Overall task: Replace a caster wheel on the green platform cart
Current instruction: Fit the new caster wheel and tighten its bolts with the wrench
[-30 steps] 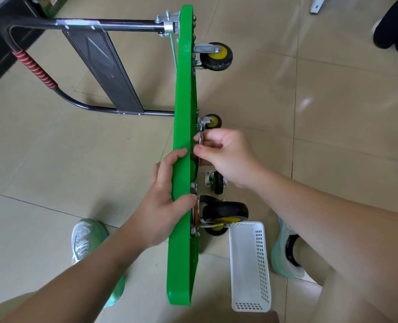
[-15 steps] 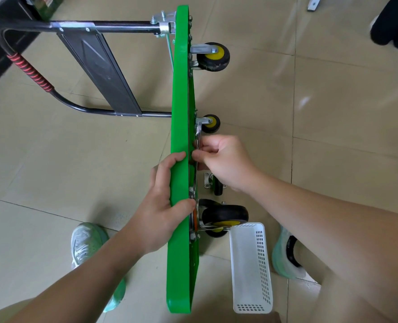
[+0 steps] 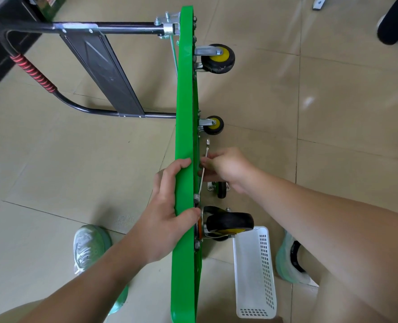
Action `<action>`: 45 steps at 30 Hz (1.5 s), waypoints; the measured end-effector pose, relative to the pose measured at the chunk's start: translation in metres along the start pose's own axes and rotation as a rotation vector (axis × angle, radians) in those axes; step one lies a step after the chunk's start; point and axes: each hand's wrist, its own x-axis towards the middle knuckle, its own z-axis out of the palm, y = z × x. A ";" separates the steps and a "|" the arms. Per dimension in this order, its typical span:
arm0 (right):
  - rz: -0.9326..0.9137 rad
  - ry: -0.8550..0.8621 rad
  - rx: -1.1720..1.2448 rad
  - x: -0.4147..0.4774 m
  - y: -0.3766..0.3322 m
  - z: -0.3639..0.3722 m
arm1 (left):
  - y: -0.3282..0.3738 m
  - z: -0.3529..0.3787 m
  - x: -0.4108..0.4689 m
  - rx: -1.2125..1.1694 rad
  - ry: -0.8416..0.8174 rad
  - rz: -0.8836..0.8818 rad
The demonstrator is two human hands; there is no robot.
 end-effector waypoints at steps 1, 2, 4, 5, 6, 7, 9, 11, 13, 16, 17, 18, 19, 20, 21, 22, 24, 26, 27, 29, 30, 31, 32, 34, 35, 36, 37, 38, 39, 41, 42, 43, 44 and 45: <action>0.089 0.017 0.007 0.001 0.002 0.000 | 0.000 0.000 0.000 0.008 0.000 0.004; 0.176 0.021 0.017 0.002 0.004 0.001 | 0.000 -0.001 0.001 0.015 -0.001 0.007; 0.308 0.023 0.046 0.002 0.011 0.003 | 0.001 -0.002 0.001 0.014 -0.005 0.004; 0.336 0.032 0.057 0.002 0.013 0.003 | 0.001 -0.002 0.002 0.009 -0.007 0.001; 0.357 0.043 0.089 0.002 0.014 0.003 | 0.001 -0.003 0.002 0.005 -0.009 -0.002; 0.361 0.062 0.121 0.003 0.013 0.002 | 0.002 -0.003 0.002 0.004 -0.011 -0.005; 0.320 0.124 0.180 0.007 0.007 -0.004 | 0.003 -0.003 0.002 0.009 -0.012 -0.006; 0.255 0.187 0.209 0.009 0.000 -0.013 | 0.003 -0.003 0.002 0.014 -0.016 -0.010; 0.163 0.210 0.234 0.007 -0.007 -0.020 | 0.003 -0.003 0.001 0.009 -0.019 -0.009; -0.063 0.129 0.155 -0.008 -0.020 -0.022 | 0.003 -0.002 0.001 -0.006 -0.008 -0.006; -0.155 0.094 0.107 -0.016 -0.024 -0.021 | 0.003 -0.001 0.002 -0.009 -0.002 -0.005; -0.243 0.058 0.062 -0.025 -0.027 -0.019 | 0.003 -0.001 0.002 -0.012 0.005 -0.002; -0.312 0.023 0.030 -0.032 -0.028 -0.017 | 0.003 0.000 0.002 -0.013 0.013 0.002; -0.358 -0.003 0.013 -0.039 -0.028 -0.016 | 0.002 0.001 0.002 -0.015 0.019 0.005; -0.391 -0.020 0.004 -0.044 -0.026 -0.015 | 0.002 0.002 0.002 -0.020 0.024 0.007; -0.416 -0.034 -0.006 -0.047 -0.024 -0.014 | 0.002 0.002 0.002 -0.028 0.028 0.006; -0.450 -0.053 -0.041 -0.049 -0.019 -0.011 | 0.001 0.003 0.001 -0.045 0.035 0.005; -0.461 -0.071 -0.058 -0.051 -0.016 -0.007 | 0.000 0.003 0.001 -0.046 0.043 0.016; -0.462 -0.082 -0.062 -0.052 -0.014 -0.005 | 0.000 0.003 0.002 -0.046 0.044 0.019; -0.464 -0.102 -0.067 -0.053 -0.013 -0.003 | 0.000 0.003 0.002 -0.050 0.041 0.018; -0.465 -0.108 -0.068 -0.053 -0.013 -0.002 | 0.001 0.003 0.002 -0.052 0.039 0.017; -0.471 -0.110 -0.074 -0.053 -0.013 -0.002 | 0.001 0.003 0.002 -0.051 0.038 0.017; -0.479 -0.106 -0.086 -0.053 -0.014 -0.002 | 0.001 0.003 0.002 -0.049 0.038 0.018; -0.519 -0.094 -0.123 -0.053 -0.014 -0.002 | 0.000 0.003 0.002 -0.044 0.036 0.019; -0.547 -0.093 -0.146 -0.054 -0.014 -0.002 | 0.000 0.002 0.002 -0.039 0.034 0.019; -0.570 -0.088 -0.165 -0.056 -0.013 -0.002 | -0.001 0.002 0.002 -0.034 0.032 0.018; -0.581 -0.082 -0.170 -0.057 -0.013 -0.002 | -0.001 0.002 0.002 -0.030 0.031 0.016; -0.584 -0.073 -0.170 -0.057 -0.011 -0.005 | -0.001 0.001 0.002 -0.024 0.031 0.014; -0.582 -0.061 -0.169 -0.056 -0.009 -0.008 | -0.002 0.001 0.002 -0.017 0.032 0.014; -0.548 -0.013 -0.164 -0.051 -0.006 -0.014 | -0.001 0.001 0.002 -0.006 0.034 0.010; -0.511 0.015 -0.137 -0.047 -0.004 -0.016 | -0.002 0.001 0.002 -0.008 0.032 0.006; -0.468 0.035 -0.097 -0.044 -0.002 -0.018 | -0.002 0.001 0.002 -0.011 0.031 0.003; -0.428 0.042 -0.059 -0.042 -0.002 -0.018 | -0.002 0.002 0.001 -0.015 0.031 0.002; -0.404 0.038 -0.038 -0.041 -0.002 -0.017 | -0.001 0.002 0.001 -0.019 0.031 0.001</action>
